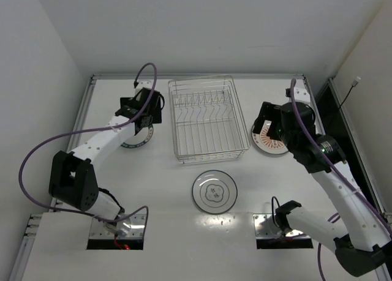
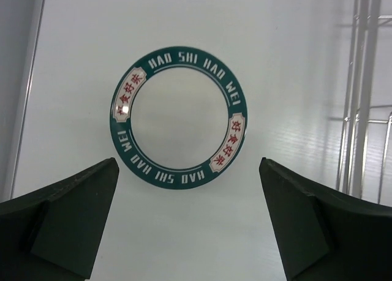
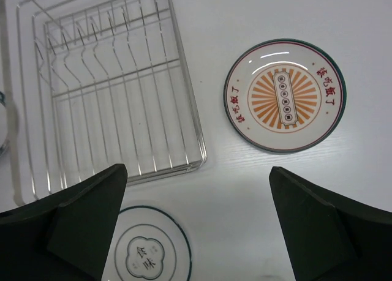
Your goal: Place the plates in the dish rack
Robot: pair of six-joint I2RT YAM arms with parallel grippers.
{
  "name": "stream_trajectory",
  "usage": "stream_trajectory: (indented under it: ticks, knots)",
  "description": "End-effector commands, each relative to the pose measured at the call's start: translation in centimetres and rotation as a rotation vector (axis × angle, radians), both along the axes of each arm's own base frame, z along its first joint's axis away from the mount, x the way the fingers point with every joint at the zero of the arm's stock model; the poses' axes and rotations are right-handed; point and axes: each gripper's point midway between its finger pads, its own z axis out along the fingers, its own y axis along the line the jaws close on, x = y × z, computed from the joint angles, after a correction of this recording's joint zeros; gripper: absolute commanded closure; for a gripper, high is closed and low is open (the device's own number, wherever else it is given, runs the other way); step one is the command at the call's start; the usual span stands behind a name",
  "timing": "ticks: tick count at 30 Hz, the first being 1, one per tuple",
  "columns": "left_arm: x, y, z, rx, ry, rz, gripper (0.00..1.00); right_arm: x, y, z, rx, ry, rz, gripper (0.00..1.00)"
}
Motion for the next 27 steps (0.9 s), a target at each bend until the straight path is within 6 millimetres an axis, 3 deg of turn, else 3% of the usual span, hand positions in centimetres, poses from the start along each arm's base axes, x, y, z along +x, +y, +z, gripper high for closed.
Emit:
stream_trajectory:
  ticks: [1,3,5,6,10,13,14,15,16,17,19,20,21,23,27]
  knots:
    - [1.2,-0.9,1.1,-0.033,-0.061,-0.024,0.01,1.1,0.6,-1.9,-0.089,0.074,0.085,0.01]
    - [1.1,-0.7,0.4,-0.013,-0.031,-0.016,0.01,1.4,2.5,-2.3,-0.055,0.075,0.184,0.01]
    - [1.2,-0.7,0.1,-0.009,-0.022,-0.016,0.01,1.4,2.3,-3.2,-0.068,0.086,0.172,0.01]
    - [1.2,-0.7,0.1,-0.009,-0.022,-0.016,0.01,1.8,1.6,-3.0,-0.069,0.073,0.133,0.01]
    - [1.2,-1.1,1.0,-0.038,-0.063,-0.039,0.01,3.3,-3.9,-5.5,-0.094,0.145,-0.061,0.01]
    - [1.1,-1.2,1.4,-0.049,-0.072,-0.045,0.01,4.1,-7.2,-7.1,0.012,0.182,-0.132,0.01]
    - [1.1,-1.2,1.4,-0.049,-0.072,-0.045,0.01,4.1,-9.0,-7.6,0.124,0.187,-0.174,0.01]
    - [1.1,-1.2,1.4,-0.042,-0.069,-0.051,0.01,3.9,-9.7,-9.7,0.169,0.247,-0.205,0.01]
    - [1.1,-1.2,1.4,-0.042,-0.069,-0.051,0.01,4.4,-9.1,-10.3,0.25,0.246,-0.167,0.01]
    - [1.1,-1.2,1.4,-0.042,-0.069,-0.051,0.01,3.8,-10.3,-12.5,0.334,0.281,-0.221,0.01]
    - [1.1,-1.4,1.3,-0.048,-0.067,-0.057,0.01,4.5,-10.3,-14.4,0.49,0.276,-0.202,0.01]
    - [1.1,-1.4,1.3,-0.048,-0.067,-0.057,0.01,3.6,-11.5,-16.4,0.582,0.305,-0.277,0.03]
    - [1.1,-1.4,1.3,-0.048,-0.067,-0.057,0.01,3.6,-11.0,-17.0,0.67,0.309,-0.253,0.04]
    - [0.9,-1.5,0.8,-0.047,-0.046,-0.064,0.01,3.2,-12.5,-19.4,0.782,0.312,-0.312,0.1]
    - [1.1,-1.4,1.0,-0.038,-0.04,-0.057,0.01,2.8,-14.8,-20.1,0.874,0.259,-0.408,0.12]
